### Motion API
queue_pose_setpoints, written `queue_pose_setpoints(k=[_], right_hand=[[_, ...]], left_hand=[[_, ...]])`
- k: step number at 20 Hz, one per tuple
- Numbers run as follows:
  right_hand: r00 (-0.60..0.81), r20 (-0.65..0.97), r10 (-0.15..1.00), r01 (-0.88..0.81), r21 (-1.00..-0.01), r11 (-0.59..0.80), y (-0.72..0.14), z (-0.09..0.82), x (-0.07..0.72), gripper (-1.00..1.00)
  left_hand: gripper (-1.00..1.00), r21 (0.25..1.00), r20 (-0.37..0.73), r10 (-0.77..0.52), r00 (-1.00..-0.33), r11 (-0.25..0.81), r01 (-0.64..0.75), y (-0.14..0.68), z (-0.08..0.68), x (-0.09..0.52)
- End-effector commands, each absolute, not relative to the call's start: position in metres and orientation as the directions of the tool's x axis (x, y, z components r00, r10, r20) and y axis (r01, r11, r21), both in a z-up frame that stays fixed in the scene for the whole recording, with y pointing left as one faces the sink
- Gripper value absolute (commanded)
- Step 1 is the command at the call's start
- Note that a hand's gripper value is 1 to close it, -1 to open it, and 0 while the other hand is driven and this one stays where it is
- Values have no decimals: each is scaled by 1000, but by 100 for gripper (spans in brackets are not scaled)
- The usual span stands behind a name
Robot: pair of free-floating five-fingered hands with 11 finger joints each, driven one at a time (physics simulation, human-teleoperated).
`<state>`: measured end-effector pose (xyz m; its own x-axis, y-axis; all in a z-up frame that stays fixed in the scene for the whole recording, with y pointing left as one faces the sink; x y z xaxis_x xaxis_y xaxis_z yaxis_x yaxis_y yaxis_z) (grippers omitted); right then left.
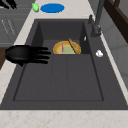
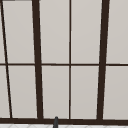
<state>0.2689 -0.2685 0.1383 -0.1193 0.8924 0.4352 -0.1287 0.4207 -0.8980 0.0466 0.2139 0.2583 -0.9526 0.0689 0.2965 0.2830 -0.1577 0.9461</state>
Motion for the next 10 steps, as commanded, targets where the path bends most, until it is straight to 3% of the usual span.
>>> queue_pose_setpoints(k=[1, 10], right_hand=[[-75, 415, 907, -116, -907, 406, -271, 138, 246, -100], [-27, 384, 923, -101, -920, 379, -271, 137, 187, -100]], left_hand=[[0, 946, 296, 69, -953, -158, 283, 214, 258, 47], [0, 946, 296, 69, -953, -158, 283, 214, 258, 47]])
